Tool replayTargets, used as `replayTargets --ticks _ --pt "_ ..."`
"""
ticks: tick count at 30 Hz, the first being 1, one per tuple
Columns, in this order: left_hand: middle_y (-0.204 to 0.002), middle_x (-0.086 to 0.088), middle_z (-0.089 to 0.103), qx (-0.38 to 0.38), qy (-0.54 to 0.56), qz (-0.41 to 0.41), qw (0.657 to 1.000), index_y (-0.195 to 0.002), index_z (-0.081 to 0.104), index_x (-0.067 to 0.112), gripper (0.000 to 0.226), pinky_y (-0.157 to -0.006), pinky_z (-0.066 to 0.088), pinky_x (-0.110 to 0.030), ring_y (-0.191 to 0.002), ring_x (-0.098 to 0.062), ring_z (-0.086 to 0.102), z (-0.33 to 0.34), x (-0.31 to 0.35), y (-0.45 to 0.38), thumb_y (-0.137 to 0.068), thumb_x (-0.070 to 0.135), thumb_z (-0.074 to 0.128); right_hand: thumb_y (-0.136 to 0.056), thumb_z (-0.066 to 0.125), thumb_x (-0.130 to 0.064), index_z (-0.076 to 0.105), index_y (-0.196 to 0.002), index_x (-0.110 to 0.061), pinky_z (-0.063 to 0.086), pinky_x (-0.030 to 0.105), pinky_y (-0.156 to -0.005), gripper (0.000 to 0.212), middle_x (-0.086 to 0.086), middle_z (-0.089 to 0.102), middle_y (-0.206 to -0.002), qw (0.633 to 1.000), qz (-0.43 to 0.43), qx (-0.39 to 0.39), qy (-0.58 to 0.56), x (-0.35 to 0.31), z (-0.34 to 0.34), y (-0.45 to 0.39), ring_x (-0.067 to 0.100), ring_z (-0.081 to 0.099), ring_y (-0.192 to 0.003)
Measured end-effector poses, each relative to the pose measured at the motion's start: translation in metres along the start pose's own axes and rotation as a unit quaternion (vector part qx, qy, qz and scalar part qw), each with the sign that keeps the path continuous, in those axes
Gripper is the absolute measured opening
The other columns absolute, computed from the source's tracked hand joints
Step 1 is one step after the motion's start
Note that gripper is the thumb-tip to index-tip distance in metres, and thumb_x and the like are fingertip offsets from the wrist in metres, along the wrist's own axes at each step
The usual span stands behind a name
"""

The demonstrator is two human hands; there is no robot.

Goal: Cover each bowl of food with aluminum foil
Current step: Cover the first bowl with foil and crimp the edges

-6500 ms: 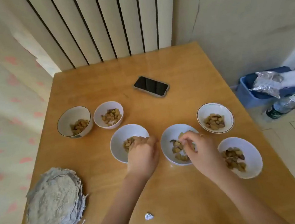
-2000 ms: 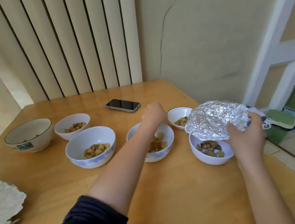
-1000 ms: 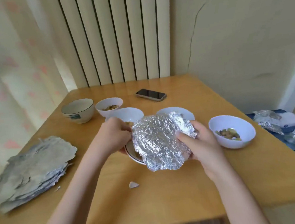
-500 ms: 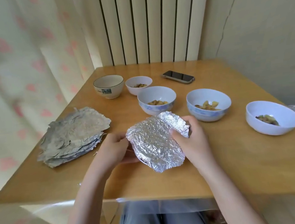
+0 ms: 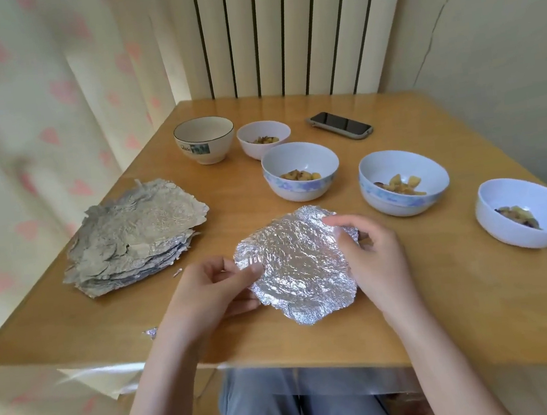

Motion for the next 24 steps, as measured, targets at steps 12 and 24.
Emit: replayTargets --ticks 12,24 --pt "-0.076 -0.005 0.059 0.112 -0.169 0.115 0.972 -0.106 0.049 0.016 0.042 -0.053 0.052 -0.032 -0.055 -0.015 0.056 0.001 0.002 0.01 -0.081 0.042 0.068 -0.096 0.051 -0.022 0.069 -0.11 -0.027 0.052 0.036 -0.082 0.023 -0.012 0.068 -0.088 0.998 0.067 0.0 -0.01 0.001 -0.003 -0.001 0.003 0.058 -0.078" --pt "-0.159 0.015 -0.005 -0.121 -0.433 0.26 0.854 -0.154 -0.009 0.029 0.138 -0.116 -0.012 -0.022 -0.138 0.01 -0.02 0.038 0.017 0.012 -0.048 0.088 0.057 -0.097 0.048 -0.026 0.047 -0.139 -0.023 0.028 0.032 -0.113 0.042 -0.01 0.046 -0.143 0.929 -0.2 -0.183 0.252 -0.031 0.01 -0.012 0.008 0.041 -0.132"
Point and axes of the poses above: each hand's wrist, its own y-axis away from the middle knuckle, its own z-axis out of the palm, x = y × z, the point moved 2 cm from there along -y, towards the middle knuckle
